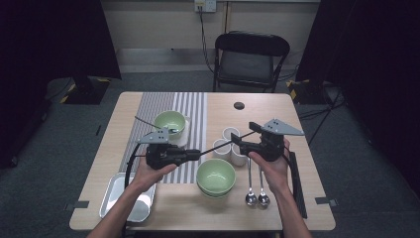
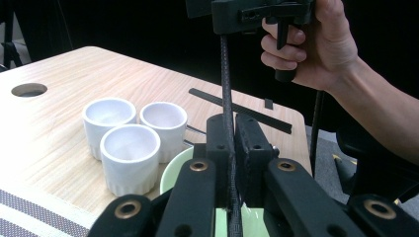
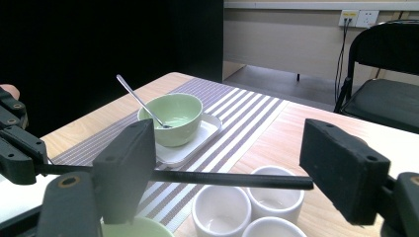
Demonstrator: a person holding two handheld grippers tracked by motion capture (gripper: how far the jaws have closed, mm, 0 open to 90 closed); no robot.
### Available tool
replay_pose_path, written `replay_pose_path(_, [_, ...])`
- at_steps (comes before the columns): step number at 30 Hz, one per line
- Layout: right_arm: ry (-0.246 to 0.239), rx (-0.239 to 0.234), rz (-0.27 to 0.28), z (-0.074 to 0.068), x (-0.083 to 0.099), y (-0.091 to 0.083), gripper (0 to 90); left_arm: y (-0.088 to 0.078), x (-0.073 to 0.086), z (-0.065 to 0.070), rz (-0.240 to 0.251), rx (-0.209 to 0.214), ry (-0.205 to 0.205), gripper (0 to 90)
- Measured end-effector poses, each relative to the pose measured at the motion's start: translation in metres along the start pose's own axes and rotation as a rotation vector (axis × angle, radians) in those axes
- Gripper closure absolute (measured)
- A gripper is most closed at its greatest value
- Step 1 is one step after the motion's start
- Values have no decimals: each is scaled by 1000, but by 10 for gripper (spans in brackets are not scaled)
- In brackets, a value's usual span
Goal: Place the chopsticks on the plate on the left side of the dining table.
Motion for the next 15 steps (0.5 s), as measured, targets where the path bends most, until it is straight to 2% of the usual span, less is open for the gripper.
replay_pose_path(7, [2,8,12,2,-2,-5,215,-6,2,-6,-3,-33,-1,859])
replay_pose_path(15, [6,7,-1,2,0,-3,200,-14,4,-15,-3,-71,-7,859])
Point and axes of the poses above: each handheld gripper's, and its own axes: y roughly forward along the jaws, x roughly out of its underside, z roughly to its right, the point moved 3 cm from there along y, roughly forward along the jaws, and after that the axes turned 5 degrees about y, right-handed, at the moved point
